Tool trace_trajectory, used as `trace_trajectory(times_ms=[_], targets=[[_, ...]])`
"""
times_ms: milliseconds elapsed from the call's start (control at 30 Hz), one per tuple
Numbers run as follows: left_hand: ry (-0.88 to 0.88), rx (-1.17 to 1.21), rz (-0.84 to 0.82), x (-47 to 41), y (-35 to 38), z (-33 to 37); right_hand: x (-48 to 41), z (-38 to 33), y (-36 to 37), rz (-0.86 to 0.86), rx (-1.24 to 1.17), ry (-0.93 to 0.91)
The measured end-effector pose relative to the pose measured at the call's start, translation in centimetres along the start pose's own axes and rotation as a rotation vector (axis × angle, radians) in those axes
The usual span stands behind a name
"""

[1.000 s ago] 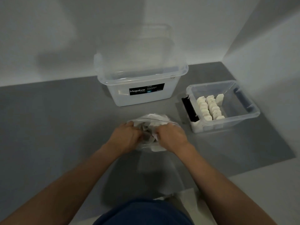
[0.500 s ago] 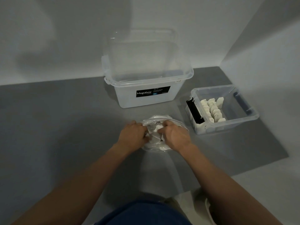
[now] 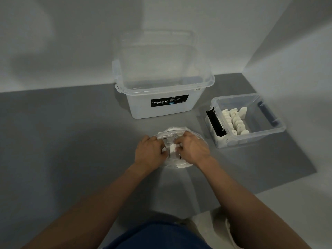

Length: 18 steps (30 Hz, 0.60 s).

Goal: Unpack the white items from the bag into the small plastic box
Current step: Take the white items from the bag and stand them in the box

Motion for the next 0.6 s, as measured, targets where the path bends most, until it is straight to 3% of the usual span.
trace_trajectory(times_ms=[367, 600], targets=[[-0.065, 0.007, -0.042, -0.3, 0.2, 0.1, 0.3, -0.7, -0.1, 0.018, 0.050, 0.007], [-0.103, 0.210, -0.082, -0.7, -0.4, -0.9, 0.7, -0.3, -1.4, 0.045, -0.161, 0.047]])
Point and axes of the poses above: each hand's wrist, its own x-axis away from the middle knuckle, its own y-axis out of the palm, z = x × y, the point moved 5 cm from there along -x, towards the middle knuckle, and after that the axes turned 7 degrees about z, right-handed, at the moved point
